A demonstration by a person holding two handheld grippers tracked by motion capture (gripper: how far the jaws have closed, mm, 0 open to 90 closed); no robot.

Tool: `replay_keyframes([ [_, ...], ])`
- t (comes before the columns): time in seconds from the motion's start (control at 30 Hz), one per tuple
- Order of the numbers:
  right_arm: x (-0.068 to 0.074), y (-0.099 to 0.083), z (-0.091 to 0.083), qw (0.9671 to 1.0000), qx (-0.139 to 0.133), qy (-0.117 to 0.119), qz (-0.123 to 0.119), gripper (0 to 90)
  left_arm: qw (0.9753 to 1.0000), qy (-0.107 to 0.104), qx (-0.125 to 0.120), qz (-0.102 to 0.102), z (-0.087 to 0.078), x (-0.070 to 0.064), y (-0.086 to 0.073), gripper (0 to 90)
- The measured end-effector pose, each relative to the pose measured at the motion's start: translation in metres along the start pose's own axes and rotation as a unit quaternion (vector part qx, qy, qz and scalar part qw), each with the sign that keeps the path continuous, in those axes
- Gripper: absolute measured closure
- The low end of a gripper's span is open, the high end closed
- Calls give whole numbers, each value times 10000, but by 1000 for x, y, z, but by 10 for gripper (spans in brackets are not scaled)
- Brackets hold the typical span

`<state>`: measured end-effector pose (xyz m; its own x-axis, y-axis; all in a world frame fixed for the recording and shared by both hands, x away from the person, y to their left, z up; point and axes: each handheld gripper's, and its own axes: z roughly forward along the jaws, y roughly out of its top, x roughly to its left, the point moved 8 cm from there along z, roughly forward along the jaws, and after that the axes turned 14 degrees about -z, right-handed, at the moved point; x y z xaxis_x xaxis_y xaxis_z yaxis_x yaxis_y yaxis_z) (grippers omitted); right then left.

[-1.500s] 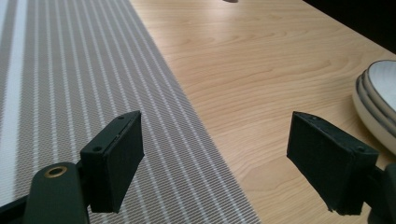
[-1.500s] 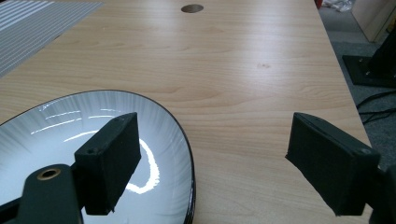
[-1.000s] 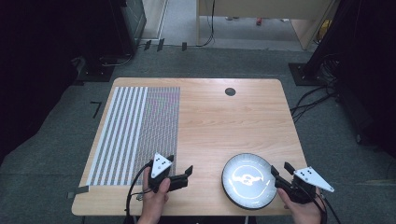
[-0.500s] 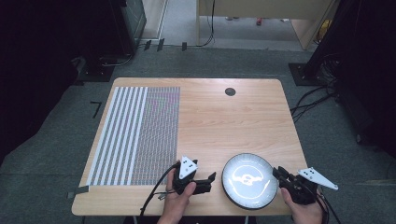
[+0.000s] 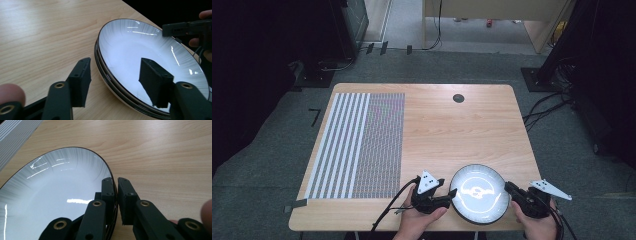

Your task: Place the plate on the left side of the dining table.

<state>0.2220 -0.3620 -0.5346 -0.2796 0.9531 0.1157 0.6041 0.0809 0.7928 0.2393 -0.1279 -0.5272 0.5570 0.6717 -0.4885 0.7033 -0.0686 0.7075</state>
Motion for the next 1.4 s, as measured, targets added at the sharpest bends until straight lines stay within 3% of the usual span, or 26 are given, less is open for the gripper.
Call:
replay_keyframes([
  [0.23, -1, -1, 0, 9996, 86, 67, 262, 847, 9995, 95, 303, -7, 9, 0, -9, 671],
  [0.37, -1, -2, 0, 9995, 98, 72, 290, 848, 9995, 66, 303, -49, 9, 1, -8, 698],
  [0.7, -1, -4, 3, 9981, 114, 122, 591, 841, 9995, 104, 292, -47, 10, 1, -7, 710],
  [0.83, 0, -4, 3, 9981, 103, 77, 609, 845, 9995, 132, 288, -65, 11, 1, -7, 710],
  [1.0, -3, -4, 2, 9971, -29, 127, 751, 853, 9995, 141, 289, -36, 12, 1, -7, 711],
  [1.2, -3, 0, -2, 9969, -195, 109, 761, 891, 9994, 182, 299, -9, 12, 1, -6, 719],
  [1.4, -3, 0, -2, 9969, -177, 108, 764, 892, 9992, 227, 324, 29, 13, 1, -6, 716],
])
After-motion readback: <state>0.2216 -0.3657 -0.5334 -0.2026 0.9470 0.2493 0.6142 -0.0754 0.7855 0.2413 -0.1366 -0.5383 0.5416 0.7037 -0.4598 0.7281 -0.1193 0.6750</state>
